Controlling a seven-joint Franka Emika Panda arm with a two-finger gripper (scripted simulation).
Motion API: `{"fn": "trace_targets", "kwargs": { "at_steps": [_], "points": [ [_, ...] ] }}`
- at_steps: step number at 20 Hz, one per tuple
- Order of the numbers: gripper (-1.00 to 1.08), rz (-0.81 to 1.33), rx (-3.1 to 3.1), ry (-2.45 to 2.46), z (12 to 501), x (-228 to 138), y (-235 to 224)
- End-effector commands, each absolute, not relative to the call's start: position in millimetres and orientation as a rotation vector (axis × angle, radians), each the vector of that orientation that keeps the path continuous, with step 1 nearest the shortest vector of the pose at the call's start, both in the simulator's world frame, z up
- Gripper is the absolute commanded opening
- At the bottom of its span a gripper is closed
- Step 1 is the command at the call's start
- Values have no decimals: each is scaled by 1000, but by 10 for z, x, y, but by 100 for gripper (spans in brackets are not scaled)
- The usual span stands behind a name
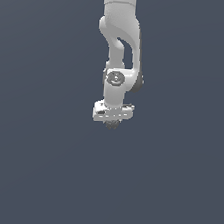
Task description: Pick up the object and move it to a goal position.
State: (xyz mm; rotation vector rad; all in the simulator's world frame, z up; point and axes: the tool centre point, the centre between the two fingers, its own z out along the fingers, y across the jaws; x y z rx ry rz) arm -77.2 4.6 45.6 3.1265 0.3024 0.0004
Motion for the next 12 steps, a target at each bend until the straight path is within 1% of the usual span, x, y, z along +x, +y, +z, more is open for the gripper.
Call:
{"fn": "trace_targets", "kwargs": {
  "at_steps": [1,6,12],
  "points": [
    [-100,2,3126,305,507,-761,162],
    [-100,2,3126,305,672,-727,532],
    [-100,1,3126,305,955,-660,1167]
  ]
}}
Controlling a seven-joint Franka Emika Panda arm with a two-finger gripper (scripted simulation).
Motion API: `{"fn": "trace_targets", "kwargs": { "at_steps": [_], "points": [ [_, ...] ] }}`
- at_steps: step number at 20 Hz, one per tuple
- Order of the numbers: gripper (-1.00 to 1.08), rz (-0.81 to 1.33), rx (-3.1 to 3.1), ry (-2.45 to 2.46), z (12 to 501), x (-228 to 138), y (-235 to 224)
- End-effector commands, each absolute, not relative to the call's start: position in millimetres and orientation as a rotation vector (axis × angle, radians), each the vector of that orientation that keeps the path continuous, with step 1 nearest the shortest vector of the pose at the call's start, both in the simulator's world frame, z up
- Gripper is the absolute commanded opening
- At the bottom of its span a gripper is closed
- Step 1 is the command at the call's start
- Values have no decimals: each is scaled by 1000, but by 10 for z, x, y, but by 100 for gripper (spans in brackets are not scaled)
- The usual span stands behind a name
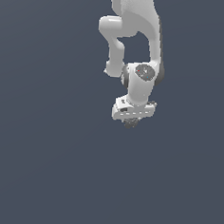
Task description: Pick up the object and move it to a goal position.
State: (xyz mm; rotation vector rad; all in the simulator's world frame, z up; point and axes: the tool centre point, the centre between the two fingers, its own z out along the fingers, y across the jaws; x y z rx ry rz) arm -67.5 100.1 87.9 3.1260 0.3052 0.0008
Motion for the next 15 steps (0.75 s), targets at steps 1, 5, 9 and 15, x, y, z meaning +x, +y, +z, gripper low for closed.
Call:
{"fn": "trace_targets", "kwargs": {
  "at_steps": [1,5,9,15],
  "points": [
    [-100,1,3126,305,1000,-648,1269],
    [-100,1,3126,305,1152,-603,1610],
    [-100,0,3127,305,1250,-564,1837],
    [-100,0,3127,305,1302,-541,1956]
  ]
}}
